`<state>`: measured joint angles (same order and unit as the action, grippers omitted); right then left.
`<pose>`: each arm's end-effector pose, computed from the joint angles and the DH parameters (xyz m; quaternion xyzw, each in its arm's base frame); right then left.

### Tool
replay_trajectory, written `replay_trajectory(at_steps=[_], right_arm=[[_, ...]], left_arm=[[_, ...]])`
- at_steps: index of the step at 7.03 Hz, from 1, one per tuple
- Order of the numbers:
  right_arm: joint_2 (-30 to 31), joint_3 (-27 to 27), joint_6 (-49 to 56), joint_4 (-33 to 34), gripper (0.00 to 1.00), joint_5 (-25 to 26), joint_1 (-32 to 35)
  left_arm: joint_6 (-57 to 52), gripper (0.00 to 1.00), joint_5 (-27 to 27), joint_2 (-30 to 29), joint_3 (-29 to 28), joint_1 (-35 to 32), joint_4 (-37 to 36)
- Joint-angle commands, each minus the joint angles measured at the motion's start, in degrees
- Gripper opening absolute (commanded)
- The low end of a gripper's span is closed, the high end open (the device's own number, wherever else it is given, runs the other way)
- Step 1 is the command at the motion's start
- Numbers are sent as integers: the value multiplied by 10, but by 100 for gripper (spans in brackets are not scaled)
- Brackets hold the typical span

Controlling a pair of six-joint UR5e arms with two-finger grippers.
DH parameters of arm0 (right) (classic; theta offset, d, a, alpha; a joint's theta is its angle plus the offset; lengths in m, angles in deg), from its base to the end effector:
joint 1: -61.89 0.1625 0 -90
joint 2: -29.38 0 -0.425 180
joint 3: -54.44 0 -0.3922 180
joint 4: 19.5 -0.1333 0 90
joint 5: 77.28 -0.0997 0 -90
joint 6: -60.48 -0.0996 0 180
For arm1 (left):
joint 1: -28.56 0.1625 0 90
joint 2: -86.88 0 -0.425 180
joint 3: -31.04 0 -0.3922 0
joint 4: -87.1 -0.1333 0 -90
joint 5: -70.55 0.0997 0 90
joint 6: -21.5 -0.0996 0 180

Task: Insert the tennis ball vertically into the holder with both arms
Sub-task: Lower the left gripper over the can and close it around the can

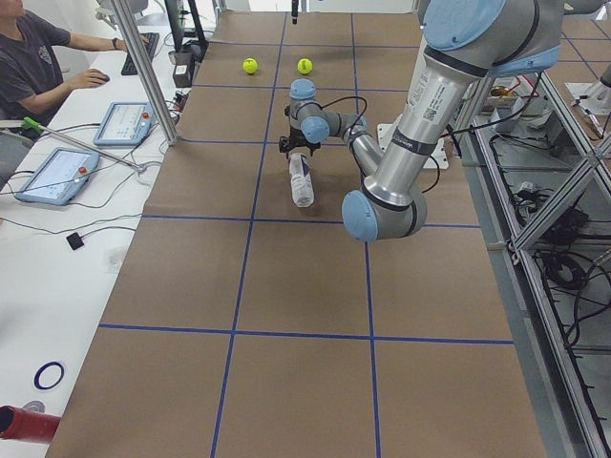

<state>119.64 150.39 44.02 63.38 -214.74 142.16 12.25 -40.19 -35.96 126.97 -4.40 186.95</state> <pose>-0.0255 -0.5034 0.5922 0.0089 -0.4127 0.0086 0.9108 0.5106 -0.4479 0.2608 0.3038 0.3140 0.5522 0.7101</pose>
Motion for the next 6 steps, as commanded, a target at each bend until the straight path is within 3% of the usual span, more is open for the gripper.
replay_trajectory(at_steps=[1, 6], right_arm=[[0, -1, 0, 0, 100, 0, -1], [0, -1, 0, 0, 100, 0, -3]], left_arm=[[-7, 99, 0, -6, -9, 1, 1], [-8, 99, 1, -21, -33, 2, 1]])
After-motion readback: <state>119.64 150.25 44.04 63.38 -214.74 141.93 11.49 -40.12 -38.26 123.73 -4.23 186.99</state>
